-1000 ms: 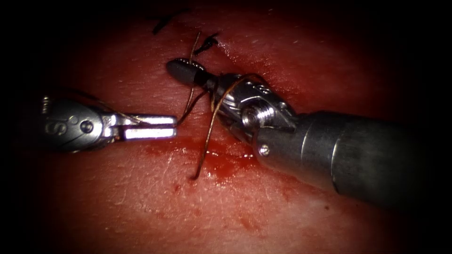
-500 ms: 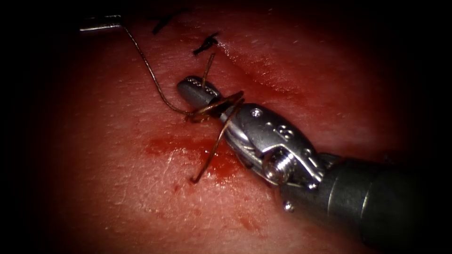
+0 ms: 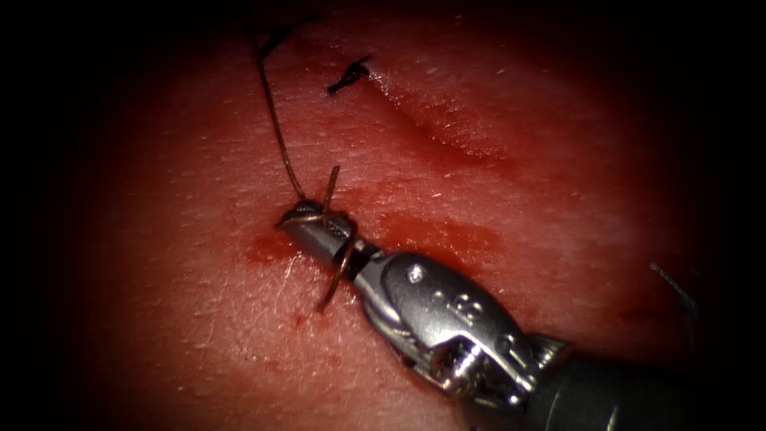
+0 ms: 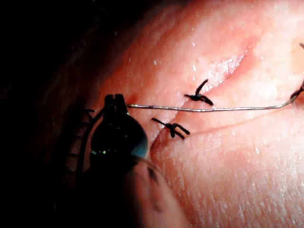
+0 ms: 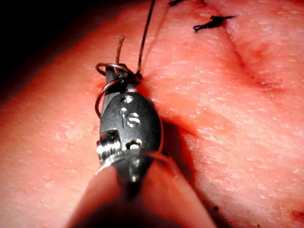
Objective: Wound Closure
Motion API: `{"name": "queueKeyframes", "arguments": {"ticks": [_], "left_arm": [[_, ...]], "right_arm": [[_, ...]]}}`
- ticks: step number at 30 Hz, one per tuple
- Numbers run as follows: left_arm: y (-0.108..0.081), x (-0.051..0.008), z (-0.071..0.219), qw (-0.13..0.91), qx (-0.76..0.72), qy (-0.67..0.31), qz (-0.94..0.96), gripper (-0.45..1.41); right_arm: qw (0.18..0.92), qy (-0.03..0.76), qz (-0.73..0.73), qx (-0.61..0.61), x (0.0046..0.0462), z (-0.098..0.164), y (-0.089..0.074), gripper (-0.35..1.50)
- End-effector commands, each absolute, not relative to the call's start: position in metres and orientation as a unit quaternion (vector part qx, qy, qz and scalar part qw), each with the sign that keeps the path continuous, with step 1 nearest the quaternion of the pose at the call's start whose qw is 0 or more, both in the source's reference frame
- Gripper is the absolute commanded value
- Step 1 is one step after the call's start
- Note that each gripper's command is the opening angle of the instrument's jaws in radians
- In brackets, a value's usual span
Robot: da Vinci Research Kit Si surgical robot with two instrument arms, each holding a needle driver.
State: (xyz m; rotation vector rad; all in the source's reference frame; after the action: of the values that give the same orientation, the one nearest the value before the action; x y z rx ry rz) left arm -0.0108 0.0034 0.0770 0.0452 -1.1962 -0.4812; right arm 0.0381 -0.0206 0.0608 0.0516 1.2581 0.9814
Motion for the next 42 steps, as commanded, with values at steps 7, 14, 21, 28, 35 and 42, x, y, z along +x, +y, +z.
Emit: {"name": "queueKeyframes", "arguments": {"ticks": [7,14,21,28,35,42], "left_arm": [[0.010,-0.0127,0.075,0.777,-0.040,-0.589,-0.219,-0.45],[0.015,-0.0124,0.074,0.770,-0.061,-0.595,-0.223,-0.45],[0.019,-0.0118,0.074,0.775,-0.087,-0.592,-0.204,-0.45],[0.022,-0.0118,0.075,0.785,-0.123,-0.577,-0.192,-0.45],[0.024,-0.0113,0.074,0.787,-0.166,-0.566,-0.181,-0.45],[0.024,-0.0113,0.074,0.793,-0.181,-0.554,-0.174,-0.45]], "right_arm": [[0.708,0.562,0.426,0.028,0.0373,0.062,-0.024,-0.35],[0.715,0.558,0.420,0.029,0.0372,0.061,-0.026,-0.35],[0.719,0.560,0.410,0.036,0.0373,0.061,-0.027,-0.35],[0.721,0.562,0.404,0.042,0.0370,0.061,-0.028,-0.35],[0.729,0.562,0.387,0.055,0.0364,0.061,-0.031,-0.35],[0.734,0.573,0.360,0.059,0.0367,0.060,-0.032,-0.35]]}}
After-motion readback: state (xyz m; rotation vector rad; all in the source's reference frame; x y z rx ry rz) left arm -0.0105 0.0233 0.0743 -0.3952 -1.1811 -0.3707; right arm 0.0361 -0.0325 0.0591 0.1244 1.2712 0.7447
